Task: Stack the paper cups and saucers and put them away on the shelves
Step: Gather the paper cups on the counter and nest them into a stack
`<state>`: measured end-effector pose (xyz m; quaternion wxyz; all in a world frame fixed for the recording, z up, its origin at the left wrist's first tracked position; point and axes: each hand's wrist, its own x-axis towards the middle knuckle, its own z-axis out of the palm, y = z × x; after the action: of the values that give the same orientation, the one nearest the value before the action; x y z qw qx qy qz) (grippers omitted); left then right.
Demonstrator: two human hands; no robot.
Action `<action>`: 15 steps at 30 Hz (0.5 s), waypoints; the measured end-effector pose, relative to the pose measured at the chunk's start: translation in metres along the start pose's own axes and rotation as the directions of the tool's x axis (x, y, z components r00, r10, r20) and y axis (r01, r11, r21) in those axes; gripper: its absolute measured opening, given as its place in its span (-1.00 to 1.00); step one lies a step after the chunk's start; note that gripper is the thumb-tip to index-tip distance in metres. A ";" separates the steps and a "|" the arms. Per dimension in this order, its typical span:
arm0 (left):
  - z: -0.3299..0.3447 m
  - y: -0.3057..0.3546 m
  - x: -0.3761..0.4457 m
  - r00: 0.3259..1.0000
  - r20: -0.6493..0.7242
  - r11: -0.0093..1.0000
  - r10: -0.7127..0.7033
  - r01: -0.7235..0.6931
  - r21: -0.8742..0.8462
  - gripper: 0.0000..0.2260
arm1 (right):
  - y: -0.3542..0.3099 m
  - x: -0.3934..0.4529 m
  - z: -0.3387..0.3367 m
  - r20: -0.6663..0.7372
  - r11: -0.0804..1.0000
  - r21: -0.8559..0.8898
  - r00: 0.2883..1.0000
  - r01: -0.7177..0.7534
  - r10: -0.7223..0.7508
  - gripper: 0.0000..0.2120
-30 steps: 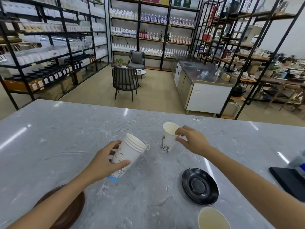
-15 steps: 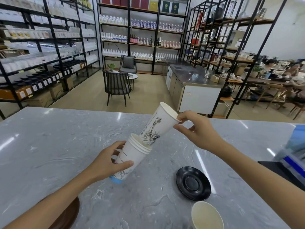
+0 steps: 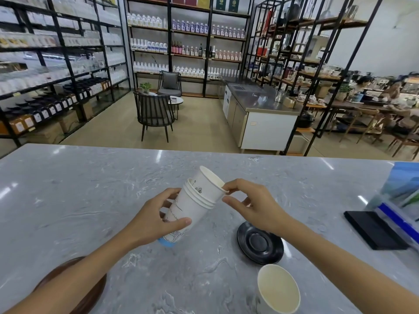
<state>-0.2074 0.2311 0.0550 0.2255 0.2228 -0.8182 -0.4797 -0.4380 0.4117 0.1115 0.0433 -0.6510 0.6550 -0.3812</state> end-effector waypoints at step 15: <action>0.024 0.002 0.001 0.999 0.036 1.000 0.021 -0.021 -0.007 -0.48 | 0.012 -0.036 0.029 0.038 0.996 -0.048 0.996 -0.074 0.076 -0.60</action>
<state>-0.2226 0.2476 0.0460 0.2166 0.2050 -0.8226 -0.4841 -0.4263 0.4290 0.0692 0.0555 -0.6341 0.6867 -0.3511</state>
